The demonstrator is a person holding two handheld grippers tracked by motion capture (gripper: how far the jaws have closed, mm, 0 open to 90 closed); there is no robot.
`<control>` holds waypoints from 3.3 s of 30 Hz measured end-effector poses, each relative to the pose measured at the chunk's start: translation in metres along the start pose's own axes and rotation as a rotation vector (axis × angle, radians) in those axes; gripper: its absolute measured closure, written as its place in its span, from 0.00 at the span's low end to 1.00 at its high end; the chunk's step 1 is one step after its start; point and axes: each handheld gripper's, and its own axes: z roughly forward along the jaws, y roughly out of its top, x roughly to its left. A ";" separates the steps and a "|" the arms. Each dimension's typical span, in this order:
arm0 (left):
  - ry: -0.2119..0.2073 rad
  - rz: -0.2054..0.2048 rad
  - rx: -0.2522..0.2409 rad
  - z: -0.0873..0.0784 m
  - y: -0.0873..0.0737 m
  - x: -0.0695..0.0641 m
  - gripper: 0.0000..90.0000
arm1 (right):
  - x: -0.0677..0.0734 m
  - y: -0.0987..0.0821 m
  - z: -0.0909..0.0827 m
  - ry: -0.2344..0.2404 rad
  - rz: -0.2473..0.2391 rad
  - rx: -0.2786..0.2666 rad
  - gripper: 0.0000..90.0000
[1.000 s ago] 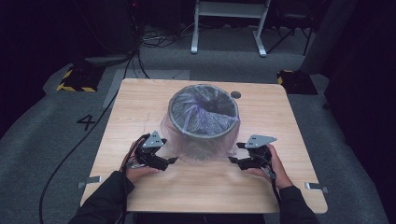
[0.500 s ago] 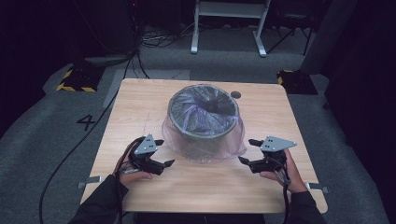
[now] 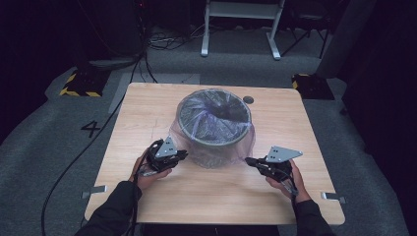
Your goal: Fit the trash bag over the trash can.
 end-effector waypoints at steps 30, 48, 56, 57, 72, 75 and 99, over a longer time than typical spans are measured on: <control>-0.050 -0.049 0.079 0.014 -0.017 0.009 0.87 | -0.014 -0.026 0.030 0.069 0.183 0.155 0.94; -0.010 -0.077 0.081 -0.011 -0.028 -0.016 0.17 | -0.015 -0.021 -0.013 -0.023 0.171 0.022 0.28; -0.030 -0.074 0.104 -0.015 -0.033 -0.028 0.17 | -0.018 -0.015 -0.026 -0.090 0.166 -0.030 0.25; -0.035 -0.071 0.120 -0.014 -0.035 -0.029 0.17 | -0.018 -0.013 -0.028 -0.100 0.166 -0.039 0.25; -0.070 -0.109 0.163 -0.011 -0.051 -0.033 0.16 | -0.023 0.016 -0.048 -0.179 0.117 -0.104 0.25; -0.066 -0.108 0.152 -0.011 -0.053 -0.033 0.14 | -0.024 0.023 -0.050 -0.188 0.111 -0.118 0.24; -0.064 -0.114 0.153 -0.010 -0.053 -0.032 0.13 | -0.037 0.075 -0.048 -0.217 0.079 -0.178 0.22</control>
